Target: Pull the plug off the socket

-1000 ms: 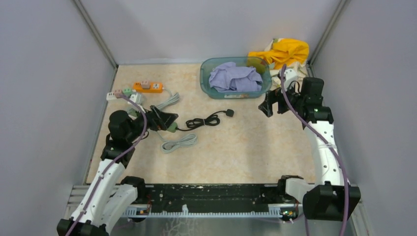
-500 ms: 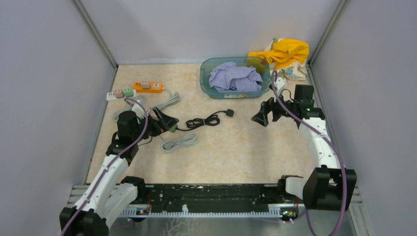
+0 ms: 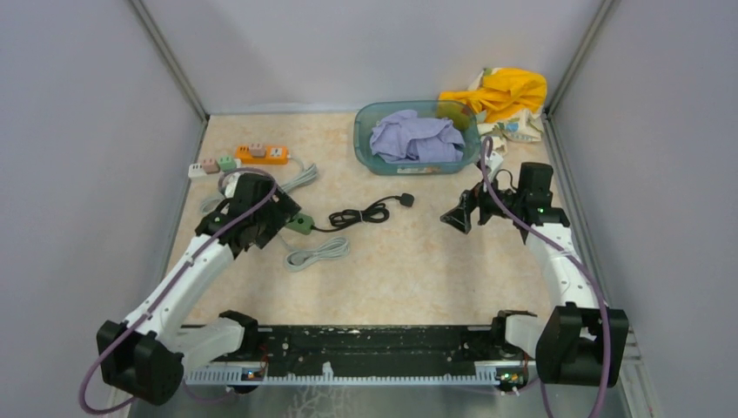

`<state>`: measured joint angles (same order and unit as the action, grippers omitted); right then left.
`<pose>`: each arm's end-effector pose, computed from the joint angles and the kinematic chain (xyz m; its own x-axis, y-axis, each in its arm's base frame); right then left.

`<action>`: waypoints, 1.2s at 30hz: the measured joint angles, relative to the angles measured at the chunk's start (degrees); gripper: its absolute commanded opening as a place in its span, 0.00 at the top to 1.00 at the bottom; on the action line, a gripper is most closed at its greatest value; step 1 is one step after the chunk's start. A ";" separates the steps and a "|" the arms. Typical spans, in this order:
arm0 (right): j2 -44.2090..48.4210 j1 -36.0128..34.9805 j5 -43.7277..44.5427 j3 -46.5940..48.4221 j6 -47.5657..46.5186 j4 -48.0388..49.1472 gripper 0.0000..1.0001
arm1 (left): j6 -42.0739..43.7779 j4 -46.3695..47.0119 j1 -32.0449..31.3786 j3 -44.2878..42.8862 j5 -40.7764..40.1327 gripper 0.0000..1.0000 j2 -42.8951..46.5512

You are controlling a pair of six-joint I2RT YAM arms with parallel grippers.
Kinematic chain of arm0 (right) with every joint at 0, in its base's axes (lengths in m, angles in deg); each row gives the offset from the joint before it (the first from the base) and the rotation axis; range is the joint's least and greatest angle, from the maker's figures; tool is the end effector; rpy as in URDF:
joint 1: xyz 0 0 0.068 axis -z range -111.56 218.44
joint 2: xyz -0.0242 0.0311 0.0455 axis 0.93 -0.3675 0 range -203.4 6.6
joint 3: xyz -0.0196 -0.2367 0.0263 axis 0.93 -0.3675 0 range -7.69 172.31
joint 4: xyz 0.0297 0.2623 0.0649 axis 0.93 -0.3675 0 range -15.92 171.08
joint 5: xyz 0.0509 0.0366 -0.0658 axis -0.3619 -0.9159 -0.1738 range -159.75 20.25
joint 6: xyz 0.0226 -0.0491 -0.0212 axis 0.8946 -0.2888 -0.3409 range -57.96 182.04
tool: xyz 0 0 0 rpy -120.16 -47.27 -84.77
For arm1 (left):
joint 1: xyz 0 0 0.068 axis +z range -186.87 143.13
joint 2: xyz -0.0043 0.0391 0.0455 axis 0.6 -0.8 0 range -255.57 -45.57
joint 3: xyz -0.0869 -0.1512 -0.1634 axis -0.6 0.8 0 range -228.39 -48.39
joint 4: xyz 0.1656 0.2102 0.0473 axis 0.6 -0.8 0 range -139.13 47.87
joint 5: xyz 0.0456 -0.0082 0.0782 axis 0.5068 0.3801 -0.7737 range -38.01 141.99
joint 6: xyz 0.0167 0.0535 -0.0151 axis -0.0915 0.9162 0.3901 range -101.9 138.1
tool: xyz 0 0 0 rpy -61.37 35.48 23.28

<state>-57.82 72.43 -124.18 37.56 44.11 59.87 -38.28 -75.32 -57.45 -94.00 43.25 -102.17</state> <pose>0.2593 0.0159 0.2290 -0.4370 -0.1490 -0.8870 -0.7485 0.6070 0.2668 0.2262 -0.0783 0.2345 -0.5657 -0.6668 -0.4852 -0.4073 0.7376 -0.5386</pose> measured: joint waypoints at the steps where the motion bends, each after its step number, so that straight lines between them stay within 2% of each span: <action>1: 0.09 -0.02 0.07 0.00 -0.04 0.09 0.01 | -1.03 -3.26 -0.02 -2.54 -3.87 0.00 -2.49; 6: 0.20 -0.46 1.25 0.00 -0.96 0.11 0.01 | -1.86 -9.33 0.63 -6.08 -17.31 0.01 -7.87; 10: 0.20 -0.61 2.67 0.00 -1.64 0.09 0.01 | -1.42 -9.11 5.18 -5.55 -20.74 0.04 -8.02; 15: 0.20 -0.61 3.89 0.00 -2.05 0.09 0.01 | -0.31 -5.31 18.25 -0.52 -18.58 0.13 -8.92; 17: 0.20 -0.61 4.20 0.00 -2.16 0.09 0.01 | 0.35 -4.00 20.31 0.68 -16.96 0.13 -10.21; 25: 0.20 -0.74 5.44 0.00 -3.04 0.00 0.01 | 3.13 1.11 21.79 -2.36 -12.24 0.11 -17.40; 28: 0.17 -0.87 5.66 0.00 -3.15 -0.04 0.01 | 3.76 1.77 21.99 -2.51 -11.39 0.12 -17.66; 31: 0.04 -0.94 6.03 0.00 -3.43 -0.07 0.01 | 4.15 2.40 22.12 -2.49 -10.54 0.17 -17.53; 36: -0.50 -1.57 6.62 0.00 -3.76 -0.31 0.01 | 4.39 2.40 22.14 -2.49 -9.75 0.17 -15.63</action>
<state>-58.32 70.86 -117.56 37.56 40.35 59.56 -33.88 -72.92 -35.31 -96.49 33.51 -117.79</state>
